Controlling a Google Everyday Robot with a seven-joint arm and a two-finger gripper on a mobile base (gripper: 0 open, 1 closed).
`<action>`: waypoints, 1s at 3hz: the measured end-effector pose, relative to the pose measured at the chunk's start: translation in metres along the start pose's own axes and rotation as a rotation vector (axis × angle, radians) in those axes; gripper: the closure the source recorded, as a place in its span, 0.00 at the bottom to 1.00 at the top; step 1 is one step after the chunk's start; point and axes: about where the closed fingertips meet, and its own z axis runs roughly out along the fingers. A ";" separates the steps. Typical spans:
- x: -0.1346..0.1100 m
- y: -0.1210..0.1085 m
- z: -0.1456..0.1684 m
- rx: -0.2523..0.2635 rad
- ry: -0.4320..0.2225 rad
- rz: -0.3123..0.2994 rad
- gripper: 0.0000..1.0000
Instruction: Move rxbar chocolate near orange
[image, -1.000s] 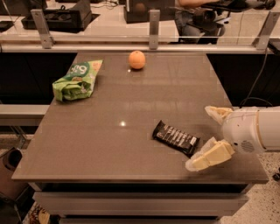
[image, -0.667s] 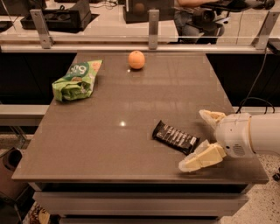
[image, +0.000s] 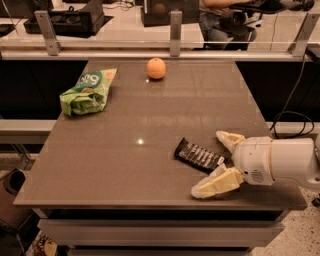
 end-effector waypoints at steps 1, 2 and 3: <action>-0.002 0.001 -0.001 0.001 0.004 -0.006 0.18; -0.004 0.002 0.000 0.000 0.004 -0.010 0.41; -0.006 0.003 0.000 -0.001 0.005 -0.015 0.65</action>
Offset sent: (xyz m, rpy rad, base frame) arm -0.0004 0.0006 0.0017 -0.0043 -0.0023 0.0019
